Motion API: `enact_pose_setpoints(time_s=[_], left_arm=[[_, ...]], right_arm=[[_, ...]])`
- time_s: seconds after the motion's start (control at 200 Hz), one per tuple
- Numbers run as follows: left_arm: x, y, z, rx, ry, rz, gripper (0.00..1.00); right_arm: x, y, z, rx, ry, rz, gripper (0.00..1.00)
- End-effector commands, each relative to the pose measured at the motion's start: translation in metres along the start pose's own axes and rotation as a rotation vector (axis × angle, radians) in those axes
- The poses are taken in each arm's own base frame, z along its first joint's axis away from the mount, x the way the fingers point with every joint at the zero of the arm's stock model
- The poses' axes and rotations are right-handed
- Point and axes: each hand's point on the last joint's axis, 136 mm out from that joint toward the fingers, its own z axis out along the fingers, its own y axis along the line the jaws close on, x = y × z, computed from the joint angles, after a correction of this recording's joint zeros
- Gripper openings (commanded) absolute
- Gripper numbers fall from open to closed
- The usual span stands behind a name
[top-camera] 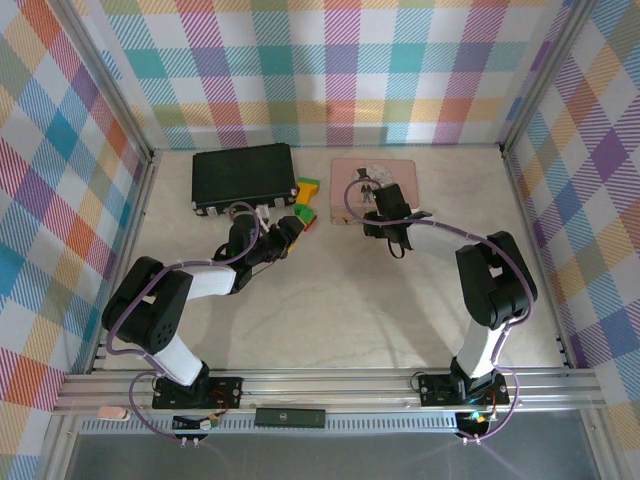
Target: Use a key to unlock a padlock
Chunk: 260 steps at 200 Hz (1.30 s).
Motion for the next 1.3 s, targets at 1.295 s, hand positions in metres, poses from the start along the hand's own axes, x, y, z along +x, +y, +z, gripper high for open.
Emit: enact_pose_setpoints(time_s=[1.295], left_arm=[[-0.007, -0.008, -0.001, 0.005, -0.009, 0.019, 0.60]], right_arm=[[0.041, -0.037, 0.047, 0.129, 0.174, 0.204, 0.26]])
